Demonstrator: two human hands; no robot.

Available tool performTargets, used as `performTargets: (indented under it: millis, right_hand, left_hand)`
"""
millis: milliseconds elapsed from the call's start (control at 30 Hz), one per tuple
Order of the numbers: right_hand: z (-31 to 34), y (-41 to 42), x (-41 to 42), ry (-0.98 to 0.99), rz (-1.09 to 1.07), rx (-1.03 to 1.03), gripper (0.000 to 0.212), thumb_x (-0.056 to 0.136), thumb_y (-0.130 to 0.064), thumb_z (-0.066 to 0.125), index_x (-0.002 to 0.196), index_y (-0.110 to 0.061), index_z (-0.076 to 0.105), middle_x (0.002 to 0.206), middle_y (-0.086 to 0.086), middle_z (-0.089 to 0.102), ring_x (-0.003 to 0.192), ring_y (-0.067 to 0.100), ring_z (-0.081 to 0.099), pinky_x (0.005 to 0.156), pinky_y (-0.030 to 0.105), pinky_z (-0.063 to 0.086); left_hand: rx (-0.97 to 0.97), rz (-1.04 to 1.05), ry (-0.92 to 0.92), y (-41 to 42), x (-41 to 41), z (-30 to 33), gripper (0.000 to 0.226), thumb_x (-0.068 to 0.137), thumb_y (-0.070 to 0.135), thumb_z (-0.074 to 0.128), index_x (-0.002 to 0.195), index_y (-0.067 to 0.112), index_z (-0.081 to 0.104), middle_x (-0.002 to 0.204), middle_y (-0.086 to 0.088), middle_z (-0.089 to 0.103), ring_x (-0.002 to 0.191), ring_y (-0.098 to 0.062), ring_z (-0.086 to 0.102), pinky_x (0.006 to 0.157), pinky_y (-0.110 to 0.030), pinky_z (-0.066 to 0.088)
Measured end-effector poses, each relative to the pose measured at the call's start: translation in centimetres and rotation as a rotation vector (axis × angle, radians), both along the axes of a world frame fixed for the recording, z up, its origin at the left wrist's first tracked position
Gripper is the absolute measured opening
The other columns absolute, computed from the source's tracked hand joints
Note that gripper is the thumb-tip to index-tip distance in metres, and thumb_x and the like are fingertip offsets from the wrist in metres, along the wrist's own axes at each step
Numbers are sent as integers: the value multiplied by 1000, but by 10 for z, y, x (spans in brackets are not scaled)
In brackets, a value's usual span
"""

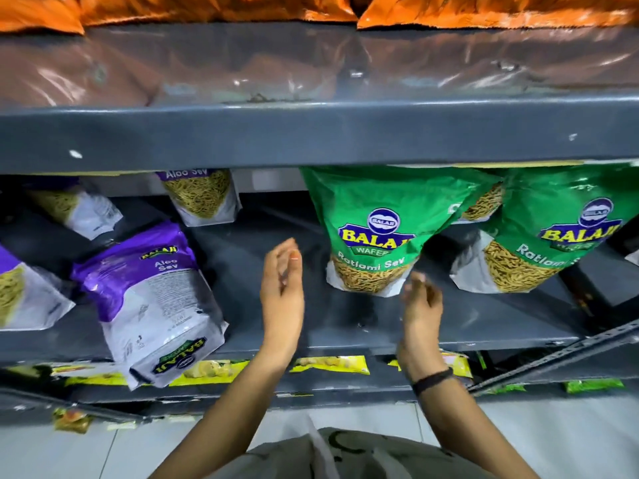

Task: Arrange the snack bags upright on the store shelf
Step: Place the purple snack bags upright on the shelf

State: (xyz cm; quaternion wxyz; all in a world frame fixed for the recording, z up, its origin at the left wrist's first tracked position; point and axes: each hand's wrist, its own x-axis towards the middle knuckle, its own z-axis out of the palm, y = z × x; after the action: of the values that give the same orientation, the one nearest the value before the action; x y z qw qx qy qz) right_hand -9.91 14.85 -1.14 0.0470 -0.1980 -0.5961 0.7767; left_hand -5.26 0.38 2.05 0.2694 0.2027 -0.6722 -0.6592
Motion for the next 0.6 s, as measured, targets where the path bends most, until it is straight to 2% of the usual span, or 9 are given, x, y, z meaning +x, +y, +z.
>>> performTargets:
  millis: [100,167,267,333,367,433,500,567,600]
  right_hand:
    - [-1,-35,35,-151,339,7,8,96,-15,45,99,-15,52,77,-1,51,68,10,47,58,22,36]
    - [8,-68,45,-185,573,23,15,97,-13,41,100,-19,54,77,-4,55,69,10,52,59,23,36]
    - [19,-127,45,-73,750,142,22,95,-8,42,108,-12,59,92,0,60,78,5,54,70,18,41]
    - [21,-168,43,-16,802,253,24,94,-3,45,112,4,58,99,8,58,81,8,54,69,6,41]
    - [21,-183,43,2,841,296,25,94,-8,48,111,7,58,101,9,60,86,12,56,71,5,41]
    - [24,-214,44,-30,961,423,32,93,-27,53,102,2,62,98,14,67,94,23,63,79,15,47]
    - [20,-231,50,-57,1086,508,29,90,-40,54,86,-12,62,84,4,66,82,13,63,73,15,47]
    - [16,-233,59,-55,1094,413,10,89,-33,59,90,-23,61,84,-13,64,71,-11,60,65,5,43]
    - [13,-232,62,-54,1066,352,5,88,-26,61,91,-23,62,86,-14,66,68,-15,60,65,3,44]
  left_hand:
    - [-79,164,116,-46,17,13,27,93,11,48,119,2,51,117,-3,56,93,20,53,85,-2,38]
    - [-139,284,149,-87,32,15,28,90,15,49,116,9,52,113,2,56,96,15,54,91,-8,39]
    - [-196,506,-20,-166,59,-17,31,82,42,56,111,33,54,118,2,60,112,-18,57,102,-42,45]
    - [-81,559,-298,-213,82,-45,65,65,72,58,120,42,43,130,-11,55,117,-35,55,98,-57,46]
    - [10,528,-414,-223,92,-57,82,55,81,59,125,43,38,134,-16,51,119,-37,53,98,-59,44]
    - [237,426,-460,-230,108,-71,96,46,73,73,127,33,41,136,-20,51,121,-38,53,99,-61,44]
    - [483,247,-408,-232,116,-72,81,46,55,82,116,24,56,128,-18,61,112,-35,61,88,-54,54]
    - [588,35,-442,-230,121,-65,60,66,41,78,117,14,61,117,-13,69,100,-27,68,71,-35,60]
    - [572,-35,-450,-231,123,-64,49,74,34,73,117,12,61,112,-11,71,94,-23,70,69,-30,59]
